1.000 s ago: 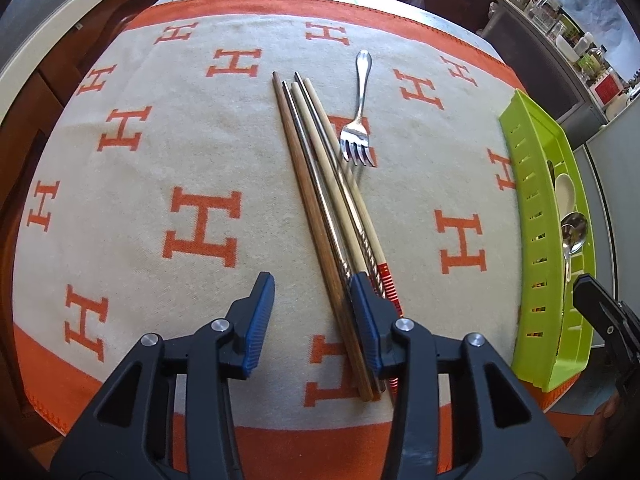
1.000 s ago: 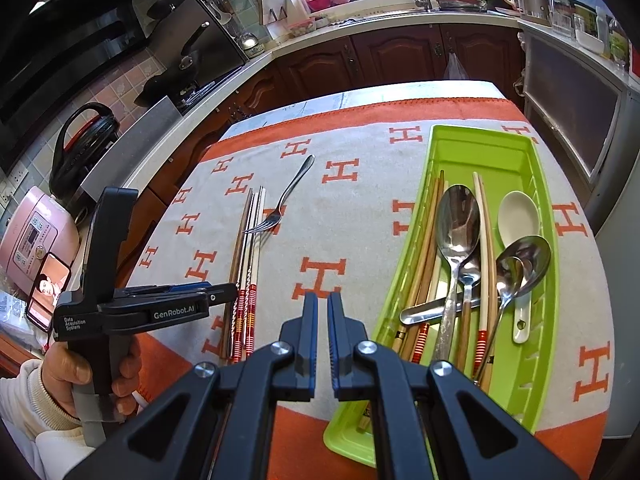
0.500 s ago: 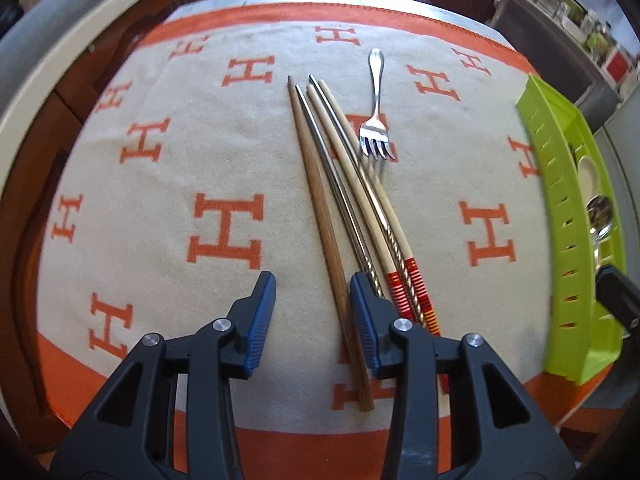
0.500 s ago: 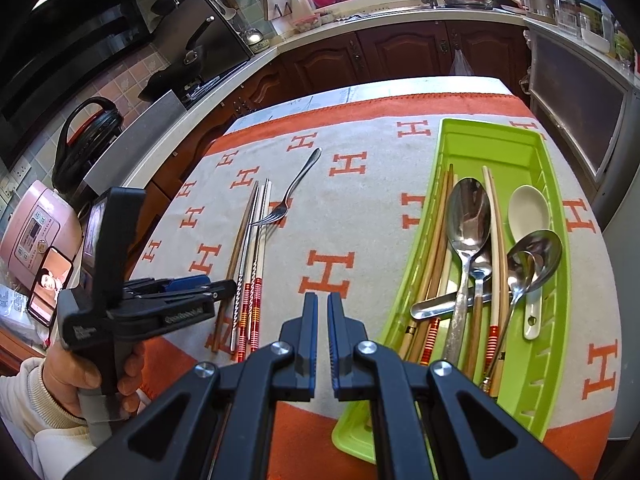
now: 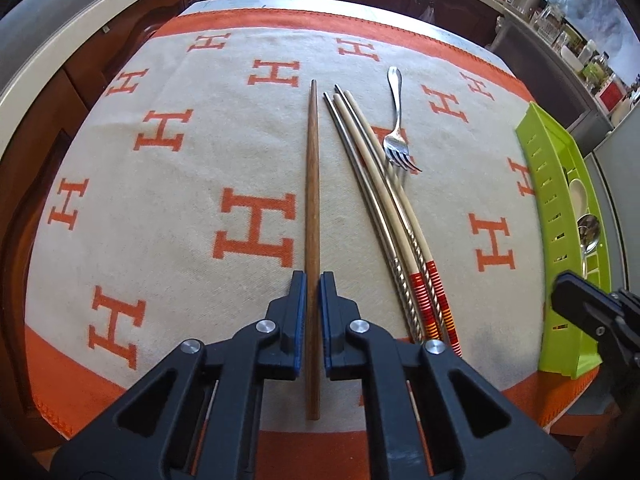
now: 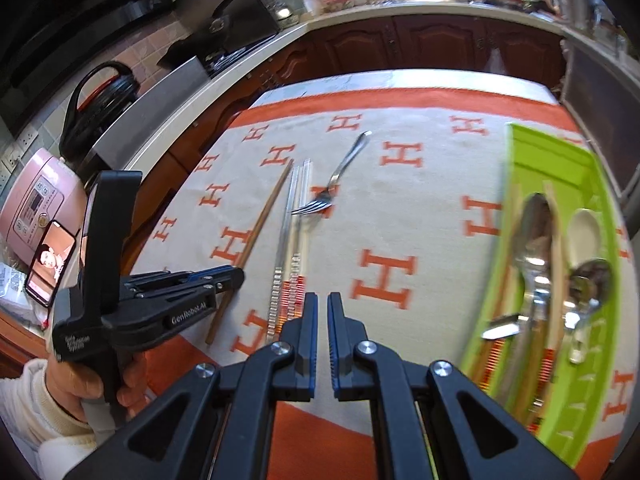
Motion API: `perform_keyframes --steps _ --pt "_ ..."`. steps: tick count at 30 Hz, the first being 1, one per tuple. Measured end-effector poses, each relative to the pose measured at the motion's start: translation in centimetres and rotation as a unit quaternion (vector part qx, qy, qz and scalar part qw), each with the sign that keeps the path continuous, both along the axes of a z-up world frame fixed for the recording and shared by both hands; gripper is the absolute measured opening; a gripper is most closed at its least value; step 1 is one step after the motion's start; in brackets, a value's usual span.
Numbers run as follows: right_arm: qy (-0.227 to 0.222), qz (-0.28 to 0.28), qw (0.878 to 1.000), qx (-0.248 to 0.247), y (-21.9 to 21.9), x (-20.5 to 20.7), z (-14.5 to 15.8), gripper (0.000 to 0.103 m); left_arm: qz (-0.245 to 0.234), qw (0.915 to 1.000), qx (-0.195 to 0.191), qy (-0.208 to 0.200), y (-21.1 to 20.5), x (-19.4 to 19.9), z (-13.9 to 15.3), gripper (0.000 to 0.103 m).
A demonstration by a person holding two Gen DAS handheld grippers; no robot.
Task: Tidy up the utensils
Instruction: 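Grasp a wooden chopstick with the left tool while the right tool grasps a red-striped chopstick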
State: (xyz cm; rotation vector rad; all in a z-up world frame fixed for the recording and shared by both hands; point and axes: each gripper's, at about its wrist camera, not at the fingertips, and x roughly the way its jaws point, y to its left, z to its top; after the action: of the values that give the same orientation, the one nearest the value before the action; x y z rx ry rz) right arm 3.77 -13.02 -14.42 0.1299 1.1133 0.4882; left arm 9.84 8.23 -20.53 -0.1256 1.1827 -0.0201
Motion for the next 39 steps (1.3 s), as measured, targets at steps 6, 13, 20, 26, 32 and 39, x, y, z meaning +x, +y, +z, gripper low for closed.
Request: perform_keyframes --steps 6,13,20,26,32,39 --pt "0.039 0.013 0.999 -0.012 3.0 1.8 -2.5 0.005 0.018 0.9997 -0.017 -0.006 2.5 -0.9 0.0 0.005" --pt "0.062 0.017 0.997 -0.039 4.7 2.6 -4.2 0.005 0.030 0.9982 -0.052 -0.011 4.9 -1.2 -0.1 0.005" --pt "0.060 0.019 0.995 -0.081 5.7 2.7 -5.2 0.004 0.024 0.9974 -0.066 -0.017 5.2 -1.4 -0.3 0.005" --pt "0.031 0.027 0.992 -0.121 7.1 3.1 -5.3 0.005 0.021 0.9968 -0.075 -0.021 5.4 -1.3 -0.4 0.005" --pt "0.010 0.032 0.988 -0.151 8.8 3.5 -5.3 0.007 0.018 0.9966 -0.077 -0.023 5.5 -1.5 -0.4 0.005" --pt "0.026 0.025 0.995 -0.094 8.9 3.2 -4.8 0.006 0.018 0.9964 -0.080 -0.022 5.6 -1.5 -0.4 0.005"
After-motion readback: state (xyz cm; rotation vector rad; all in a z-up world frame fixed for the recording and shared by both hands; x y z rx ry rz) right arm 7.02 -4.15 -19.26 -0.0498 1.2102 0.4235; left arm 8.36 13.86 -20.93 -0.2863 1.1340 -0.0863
